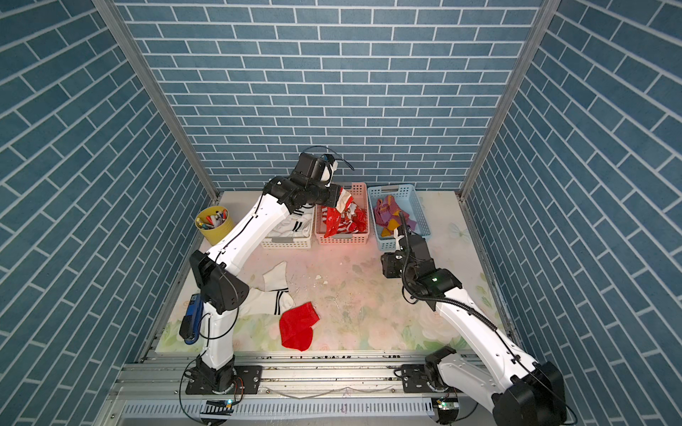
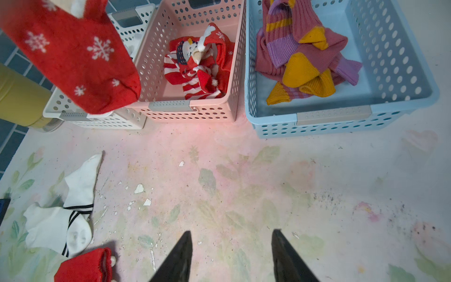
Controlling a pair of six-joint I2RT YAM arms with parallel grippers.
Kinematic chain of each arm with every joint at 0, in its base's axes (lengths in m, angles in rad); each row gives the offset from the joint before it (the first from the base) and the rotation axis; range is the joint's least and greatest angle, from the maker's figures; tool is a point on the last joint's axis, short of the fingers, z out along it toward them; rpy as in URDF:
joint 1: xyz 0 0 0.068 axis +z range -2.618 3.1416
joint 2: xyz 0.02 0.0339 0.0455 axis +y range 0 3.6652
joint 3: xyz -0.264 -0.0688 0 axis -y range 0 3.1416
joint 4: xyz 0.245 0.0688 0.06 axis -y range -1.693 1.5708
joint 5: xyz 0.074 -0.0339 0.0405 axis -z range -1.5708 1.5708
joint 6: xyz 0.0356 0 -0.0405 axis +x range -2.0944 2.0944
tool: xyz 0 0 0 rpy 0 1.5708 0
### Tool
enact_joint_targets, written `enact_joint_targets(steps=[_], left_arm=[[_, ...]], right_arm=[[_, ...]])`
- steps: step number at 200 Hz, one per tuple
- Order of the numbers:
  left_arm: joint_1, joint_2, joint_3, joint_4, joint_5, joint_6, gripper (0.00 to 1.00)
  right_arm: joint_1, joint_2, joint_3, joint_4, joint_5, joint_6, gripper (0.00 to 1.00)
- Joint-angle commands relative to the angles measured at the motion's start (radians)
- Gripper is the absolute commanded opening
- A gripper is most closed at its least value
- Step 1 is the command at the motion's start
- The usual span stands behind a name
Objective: Sort the socks into the basket by color
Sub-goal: Place the sock in the bin.
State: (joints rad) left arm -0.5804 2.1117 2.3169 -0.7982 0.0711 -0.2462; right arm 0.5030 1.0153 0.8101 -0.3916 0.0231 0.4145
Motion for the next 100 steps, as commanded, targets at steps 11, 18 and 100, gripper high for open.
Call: enact_joint_targets(steps=[11,18,100], left_arm=[[0.048,0.097,0.114,-0.023,-0.018,-0.007,0.04],[0.058,0.112,0.121,-0.006,-0.015,-0.016,0.04],[0.129,0.218,0.13,0.175,0.1,-0.072,0.06]], right_arm=[[0.003,-0.051,-0.014,-0.067,0.034,0.023,0.53],[0.002,-0.058,-0.014,-0.075,0.036,0.024,0.53],[0.002,-0.095,-0.023,-0.115,0.054,0.033,0.54]])
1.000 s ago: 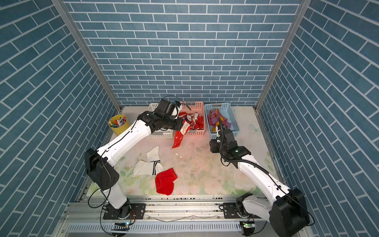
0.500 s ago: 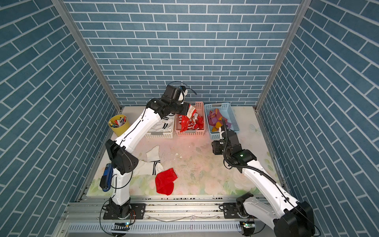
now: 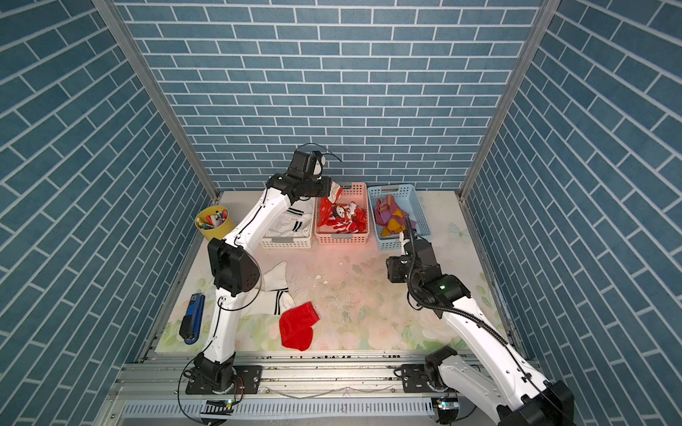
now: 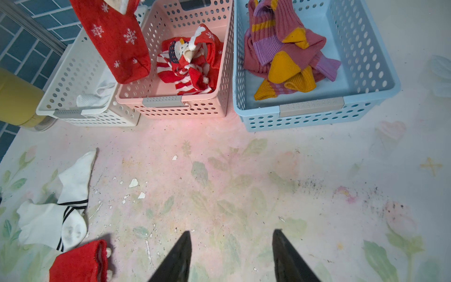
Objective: Sort the socks into the basket by color
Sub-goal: Place the sock in the bin.
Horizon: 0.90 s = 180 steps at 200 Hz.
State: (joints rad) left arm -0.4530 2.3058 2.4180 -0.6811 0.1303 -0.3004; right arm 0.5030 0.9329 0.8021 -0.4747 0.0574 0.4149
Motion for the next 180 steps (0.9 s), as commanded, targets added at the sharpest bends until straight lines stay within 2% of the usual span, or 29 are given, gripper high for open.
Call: enact_joint_targets(steps=[1,73,90,106,113,180], left_arm=[[0.002,0.025,0.028,0.058,0.042,-0.018,0.06],[0.01,0.053,0.024,0.104,0.094,-0.048,0.09],[0.012,0.063,0.024,0.109,0.094,-0.055,0.21],[0.016,0.073,0.027,0.113,0.112,-0.064,0.41],[0.018,0.077,0.029,0.115,0.121,-0.068,0.44],[0.019,0.03,-0.004,0.09,0.099,-0.046,0.45]], right_arm=[[0.002,-0.012,-0.015,-0.032,0.02,0.033,0.54],[0.002,-0.005,-0.028,-0.022,0.014,0.041,0.54],[0.002,0.001,-0.03,-0.016,0.016,0.041,0.54],[0.002,0.004,-0.03,-0.012,0.013,0.04,0.54],[0.002,0.006,-0.03,-0.011,0.011,0.042,0.54],[0.001,0.018,-0.032,0.003,-0.006,0.044,0.54]])
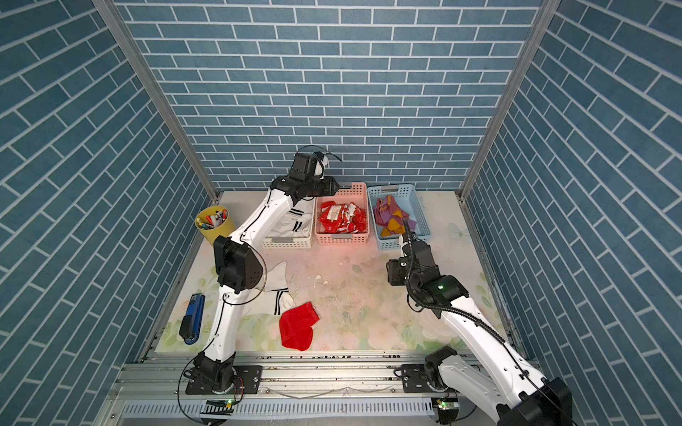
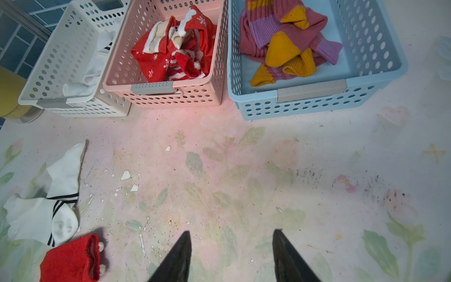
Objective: Sort the socks into the basket by color
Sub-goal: Place the sock in the bin.
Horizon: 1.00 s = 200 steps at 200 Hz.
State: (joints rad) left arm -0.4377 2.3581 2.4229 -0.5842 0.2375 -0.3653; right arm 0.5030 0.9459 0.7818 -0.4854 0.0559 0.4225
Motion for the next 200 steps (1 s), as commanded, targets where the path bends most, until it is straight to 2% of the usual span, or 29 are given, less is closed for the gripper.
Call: enact_joint_targets(steps=[1,43,72,97,126,159,200], left_arm=[[0.004,-0.024,-0.012,-0.008,-0.009,0.019,0.45],[0.005,-0.14,-0.148,-0.09,-0.072,0.047,0.46],[0.004,-0.338,-0.435,-0.049,-0.129,0.063,0.48],[0.004,-0.518,-0.696,0.022,-0.159,0.05,0.49],[0.004,-0.701,-0.981,0.095,-0.177,0.01,0.49],[0.004,-0.869,-1.198,0.102,-0.209,-0.026,0.49],[0.002,-1.053,-1.37,0.053,-0.252,-0.059,0.49]], right_arm=[[0.001,0.006,-0.012,0.014,-0.004,0.036,0.54],[0.002,0.03,-0.031,0.068,-0.079,0.035,0.55],[0.007,0.087,-0.059,0.172,-0.195,0.034,0.54],[0.032,0.14,-0.058,0.227,-0.238,0.039,0.54],[0.112,0.192,-0.056,0.285,-0.261,0.026,0.55],[0.21,0.292,-0.029,0.31,-0.27,0.019,0.55],[0.294,0.415,-0.009,0.394,-0.32,0.055,0.54]])
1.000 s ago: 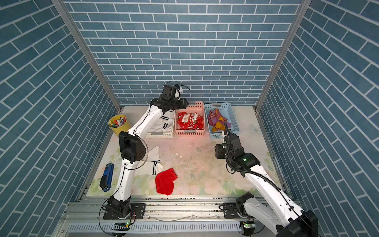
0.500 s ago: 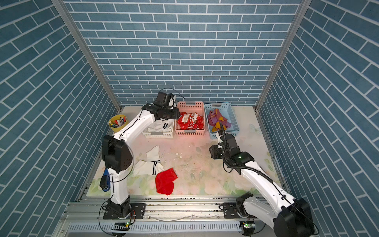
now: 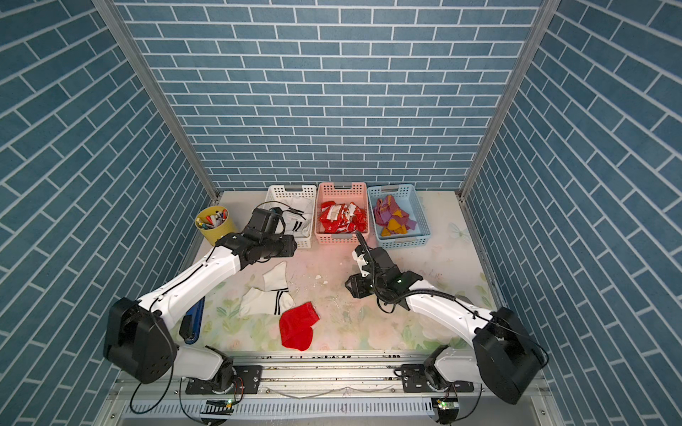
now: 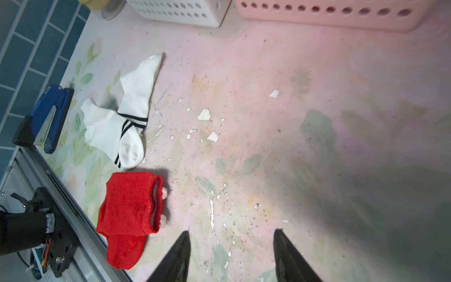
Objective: Sort the socks into the basket by color
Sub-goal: Place the sock in the bin, then pick up the sock at the center of the board.
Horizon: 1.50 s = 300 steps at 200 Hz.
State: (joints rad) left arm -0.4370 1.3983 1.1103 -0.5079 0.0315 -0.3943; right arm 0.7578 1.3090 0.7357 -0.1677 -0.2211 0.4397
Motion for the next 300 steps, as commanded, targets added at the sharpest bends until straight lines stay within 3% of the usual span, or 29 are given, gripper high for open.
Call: enact_joint_targets(steps=[1,75,138,195,259,300], left_arm=[[0.002,-0.097,-0.06,-0.025,-0.048,-0.031,0.49],[-0.035,-0.402,-0.339,-0.026,-0.067,-0.143,0.51],[-0.062,-0.532,-0.515,-0.002,-0.126,-0.164,0.51],[-0.062,-0.629,-0.565,-0.052,-0.152,-0.169,0.52],[-0.062,-0.714,-0.604,-0.081,-0.136,-0.195,0.53],[-0.062,-0.716,-0.612,-0.077,-0.132,-0.203,0.53]], right_arm=[[0.041,0.054,0.037,0.078,-0.044,0.038,0.54],[0.192,0.222,0.086,0.163,-0.035,0.062,0.54],[0.335,0.362,0.103,0.274,0.03,0.08,0.55],[0.46,0.403,0.165,0.232,0.166,0.064,0.57],[0.499,0.467,0.206,0.187,0.228,0.08,0.58],[0.501,0.472,0.188,0.177,0.278,0.11,0.5]])
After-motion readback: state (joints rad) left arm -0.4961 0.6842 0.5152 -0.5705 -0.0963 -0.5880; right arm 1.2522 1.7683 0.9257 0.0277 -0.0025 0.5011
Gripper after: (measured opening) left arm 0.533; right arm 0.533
